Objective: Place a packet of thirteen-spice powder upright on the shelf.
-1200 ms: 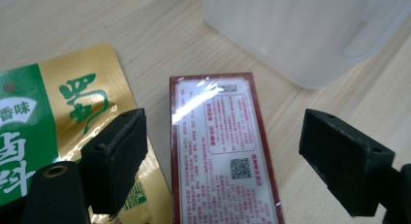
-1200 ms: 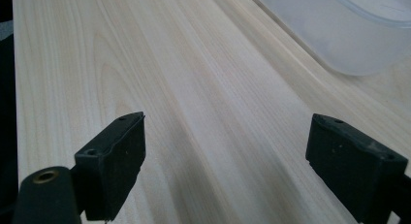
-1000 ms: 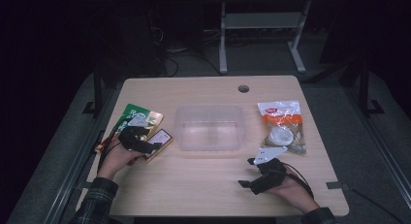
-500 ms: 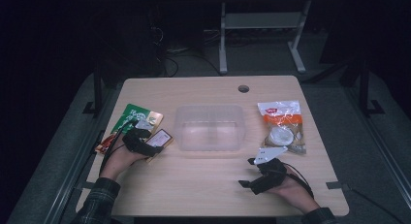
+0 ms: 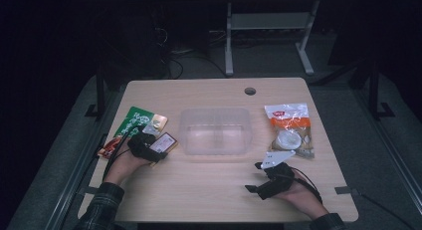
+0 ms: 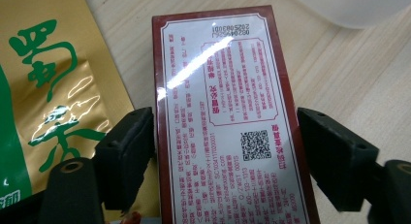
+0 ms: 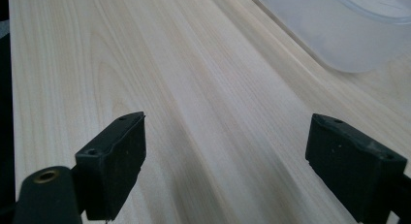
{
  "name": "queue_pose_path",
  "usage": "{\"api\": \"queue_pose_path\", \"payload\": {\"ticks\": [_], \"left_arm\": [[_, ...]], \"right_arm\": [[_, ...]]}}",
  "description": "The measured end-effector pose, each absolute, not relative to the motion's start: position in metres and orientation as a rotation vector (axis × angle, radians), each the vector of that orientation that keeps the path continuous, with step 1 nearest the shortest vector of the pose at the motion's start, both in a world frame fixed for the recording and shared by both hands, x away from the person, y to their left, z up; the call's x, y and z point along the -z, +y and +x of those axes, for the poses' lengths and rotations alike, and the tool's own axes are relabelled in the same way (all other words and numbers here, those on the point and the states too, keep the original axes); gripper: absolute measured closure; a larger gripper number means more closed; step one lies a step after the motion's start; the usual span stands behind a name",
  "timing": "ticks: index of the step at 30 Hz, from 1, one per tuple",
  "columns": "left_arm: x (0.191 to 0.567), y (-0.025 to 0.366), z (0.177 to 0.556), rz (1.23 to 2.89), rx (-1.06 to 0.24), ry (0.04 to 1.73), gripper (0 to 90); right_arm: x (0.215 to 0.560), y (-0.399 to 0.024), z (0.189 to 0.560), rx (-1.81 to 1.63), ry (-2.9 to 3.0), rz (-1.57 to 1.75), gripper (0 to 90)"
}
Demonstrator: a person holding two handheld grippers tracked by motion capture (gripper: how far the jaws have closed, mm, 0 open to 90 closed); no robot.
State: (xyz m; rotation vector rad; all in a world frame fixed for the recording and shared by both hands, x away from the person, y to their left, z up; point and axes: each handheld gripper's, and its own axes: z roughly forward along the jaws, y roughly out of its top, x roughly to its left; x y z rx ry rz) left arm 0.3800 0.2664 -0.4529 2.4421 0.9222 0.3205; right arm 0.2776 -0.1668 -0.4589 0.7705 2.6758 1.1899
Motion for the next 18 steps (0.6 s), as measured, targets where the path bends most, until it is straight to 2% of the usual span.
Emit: {"api": "queue_pose_path", "payload": {"ticks": [18], "left_arm": [[0.4499,0.2702,0.3794,2.439,-0.3,0.898,31.1]], "right_arm": [[0.4582,-0.1672,0.2771,-1.192,2.675,0.782,13.9]]}}
